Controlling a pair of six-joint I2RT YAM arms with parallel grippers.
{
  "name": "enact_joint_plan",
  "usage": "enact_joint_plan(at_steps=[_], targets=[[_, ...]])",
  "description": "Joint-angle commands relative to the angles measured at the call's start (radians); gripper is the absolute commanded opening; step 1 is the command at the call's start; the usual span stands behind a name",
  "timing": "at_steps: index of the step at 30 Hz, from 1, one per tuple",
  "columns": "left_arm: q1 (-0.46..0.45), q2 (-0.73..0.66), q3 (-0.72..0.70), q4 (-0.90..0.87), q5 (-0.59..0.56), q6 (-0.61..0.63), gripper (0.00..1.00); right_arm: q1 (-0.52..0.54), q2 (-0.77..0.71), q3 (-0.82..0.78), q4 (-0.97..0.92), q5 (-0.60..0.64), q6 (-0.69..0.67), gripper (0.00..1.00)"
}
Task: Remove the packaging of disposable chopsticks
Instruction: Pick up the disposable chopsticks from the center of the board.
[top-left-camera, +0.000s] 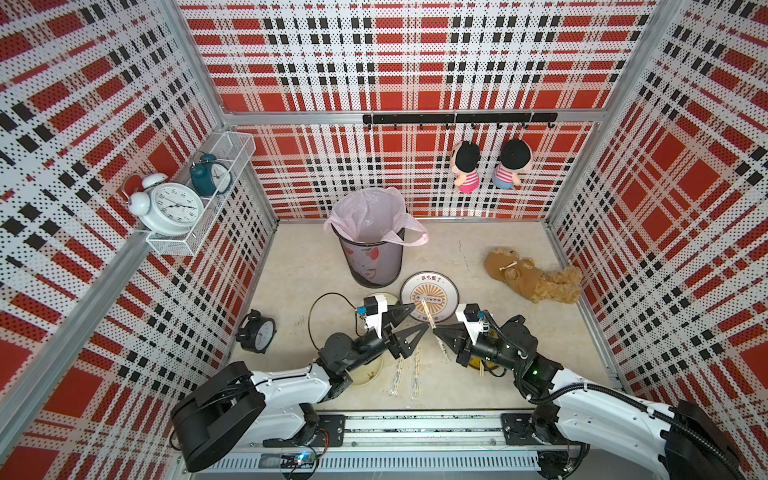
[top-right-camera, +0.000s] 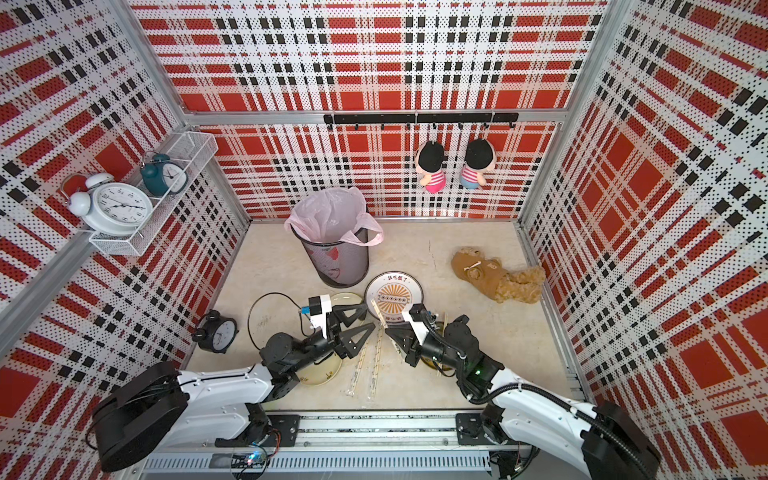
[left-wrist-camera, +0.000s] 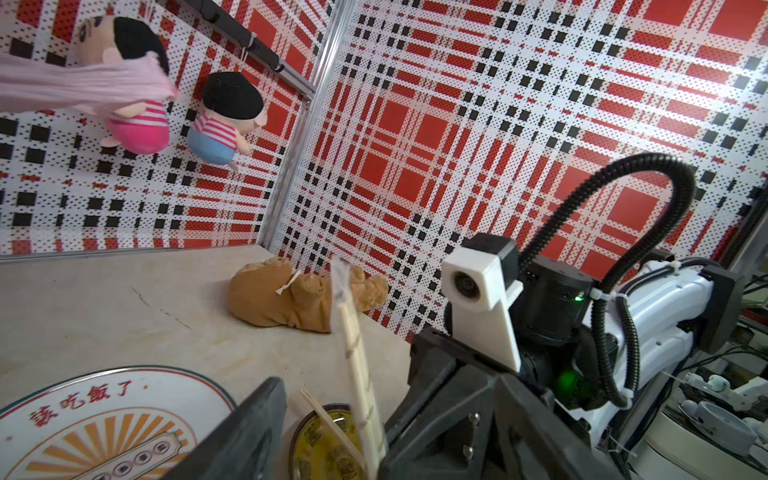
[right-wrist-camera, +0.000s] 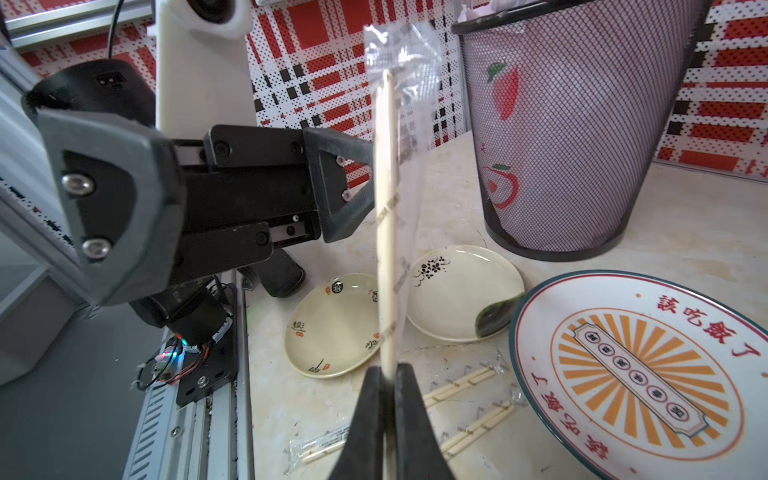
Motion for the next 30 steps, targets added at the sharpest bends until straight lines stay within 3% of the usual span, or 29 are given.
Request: enact_joint_plan(at_steps=[1,12,18,23,30], targets=[[-0.047,0.007,0.047,-0.010,-0.083,0.090,0.79,-0.005,0.000,-0.004,0.079,-0.080,-0.039,0.05],[-0.077,0.004,0.051,-0.010,-0.103,0.088,0.55,-0.003,0.029,-0.015,0.132,-0.169,-0.045,0.05],[-0.080,0.007,0.049,-0.002,-0.097,0.081,0.29,-0.005,0.088,-0.010,0.199,-0.190,-0.034,0.04],[-0.081,0.012,0.042,0.007,-0.097,0.072,0.23,-0.003,0.129,-0.010,0.263,-0.205,-0.019,0.04],[-0.078,0.030,0.038,0.030,-0.084,0.056,0.06,-0.003,0.168,-0.004,0.305,-0.205,-0.014,0.04]])
